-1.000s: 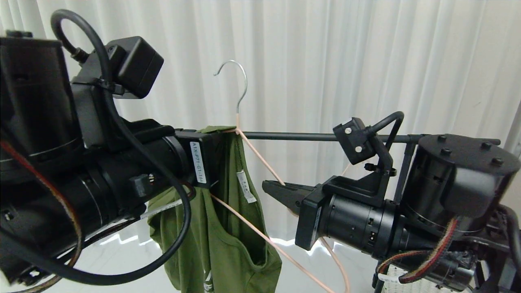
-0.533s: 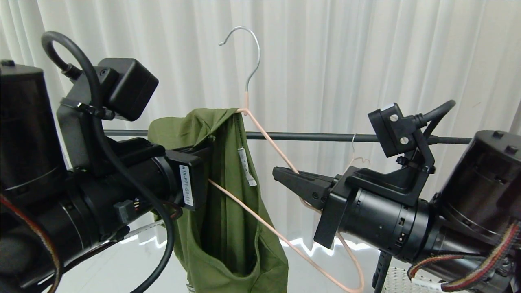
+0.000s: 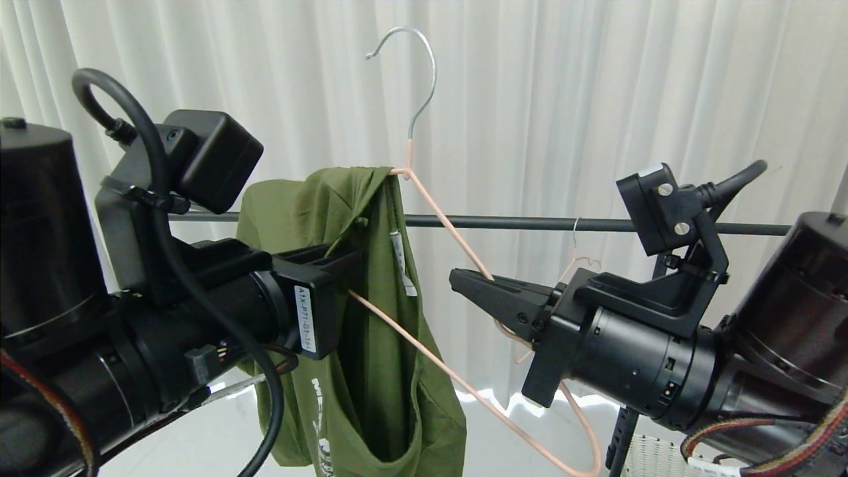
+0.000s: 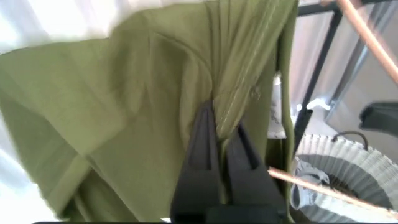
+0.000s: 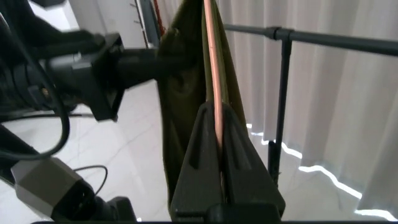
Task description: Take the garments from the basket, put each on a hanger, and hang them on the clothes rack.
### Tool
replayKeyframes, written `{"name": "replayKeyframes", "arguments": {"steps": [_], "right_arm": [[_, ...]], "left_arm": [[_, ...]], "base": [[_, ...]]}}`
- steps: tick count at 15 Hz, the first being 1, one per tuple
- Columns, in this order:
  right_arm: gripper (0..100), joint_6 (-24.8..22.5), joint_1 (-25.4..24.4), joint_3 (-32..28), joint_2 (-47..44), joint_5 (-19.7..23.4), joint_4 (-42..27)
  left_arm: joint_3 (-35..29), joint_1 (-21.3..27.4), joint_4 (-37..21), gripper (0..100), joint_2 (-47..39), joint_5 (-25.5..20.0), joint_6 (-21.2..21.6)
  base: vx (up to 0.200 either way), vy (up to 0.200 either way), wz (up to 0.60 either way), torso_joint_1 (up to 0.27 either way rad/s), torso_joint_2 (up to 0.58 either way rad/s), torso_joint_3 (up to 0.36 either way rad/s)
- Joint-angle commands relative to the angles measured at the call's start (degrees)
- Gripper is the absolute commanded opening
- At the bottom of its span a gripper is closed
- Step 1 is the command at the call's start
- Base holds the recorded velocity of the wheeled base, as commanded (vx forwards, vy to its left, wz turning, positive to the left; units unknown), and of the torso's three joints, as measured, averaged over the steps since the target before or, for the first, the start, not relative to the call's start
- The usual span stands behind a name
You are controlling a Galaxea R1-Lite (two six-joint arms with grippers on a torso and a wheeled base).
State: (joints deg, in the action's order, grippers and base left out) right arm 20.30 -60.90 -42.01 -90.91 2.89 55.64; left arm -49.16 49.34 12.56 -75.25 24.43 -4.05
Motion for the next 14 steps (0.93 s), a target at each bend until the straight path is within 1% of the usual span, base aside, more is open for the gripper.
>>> {"name": "replayKeyframes", "arguments": {"steps": [1,3,4,5,7,8,9,10,11,12,14], "right_arm": [[0,-0.08,0.08,0.17,0.47,0.1,0.44],[0,-0.35,1.05,1.05,2.22,0.27,0.88],[0,-0.96,2.02,1.58,3.28,0.45,0.88],[0,-1.49,3.6,2.63,4.42,1.42,0.96],[0,-2.19,6.5,4.39,6.97,4.49,0.88],[0,-2.89,7.38,5.36,7.94,5.9,0.88],[0,-4.21,8.26,6.68,8.99,7.22,0.88],[0,-5.71,8.96,8.08,10.05,8.89,0.88],[0,-6.76,9.22,9.75,11.1,10.38,0.88],[0,-7.47,9.22,11.6,11.8,11.52,0.79],[0,-9.22,9.14,14.06,12.42,12.23,0.79]], "left_arm": [[0.39,0.32,1.42,100,-0.25,0.0,-0.08],[4.6,0.23,7.39,100,0.98,0.18,0.36],[6.8,-0.03,9.24,100,2.3,0.18,0.8],[9.0,-0.29,9.42,100,5.2,0.0,2.64],[10.32,-1.43,9.33,100,9.86,-1.75,5.72],[10.05,-2.31,9.24,100,11.36,-2.28,8.09],[9.97,-4.07,9.24,100,11.97,-2.81,11.34],[9.7,-6.44,9.33,100,12.15,-4.39,14.07],[9.26,-8.73,9.33,100,12.15,-7.47,15.39],[9.09,-11.54,9.33,100,11.97,-11.42,15.82],[9.97,-16.2,9.42,100,12.15,-19.95,19.6]], "base": [[0.0,0.0,0.0,0.0,0.0,0.0],[0.0,0.0,0.0,0.0,0.0,0.0],[0.0,0.0,0.0,0.0,0.0,0.0],[0.0,0.0,0.0,0.0,0.0,0.0],[0.0,0.0,0.0,0.0,0.0,0.0],[0.0,0.0,0.0,0.0,0.0,0.0],[0.0,0.0,0.0,0.0,0.0,0.0],[0.0,0.0,0.0,0.0,0.0,0.0],[0.0,0.0,0.0,0.0,0.0,0.0],[0.0,0.0,0.0,0.0,0.0,0.0],[0.0,0.0,0.0,0.0,0.0,0.0]]}}
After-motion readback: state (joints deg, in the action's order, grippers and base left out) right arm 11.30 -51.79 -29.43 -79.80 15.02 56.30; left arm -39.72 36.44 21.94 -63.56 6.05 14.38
